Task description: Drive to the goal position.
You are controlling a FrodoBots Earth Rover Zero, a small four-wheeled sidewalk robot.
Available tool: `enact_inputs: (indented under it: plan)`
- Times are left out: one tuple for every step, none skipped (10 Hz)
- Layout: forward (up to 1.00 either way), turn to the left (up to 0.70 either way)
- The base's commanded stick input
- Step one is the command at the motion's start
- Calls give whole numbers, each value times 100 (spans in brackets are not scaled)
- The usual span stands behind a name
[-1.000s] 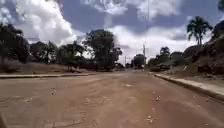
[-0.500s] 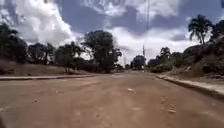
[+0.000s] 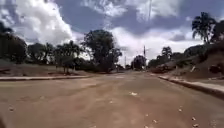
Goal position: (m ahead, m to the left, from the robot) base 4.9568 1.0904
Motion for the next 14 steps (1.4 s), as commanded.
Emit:
enact_inputs:
  plan:
    - [100, 0]
    - [100, 0]
    - [100, 0]
    - [100, 0]
    - [100, 0]
    - [100, 0]
    - [100, 0]
    - [100, 0]
    - [100, 0]
    - [100, 0]
    - [100, 0]
    - [100, 0]
    - [100, 0]
    - [100, 3]
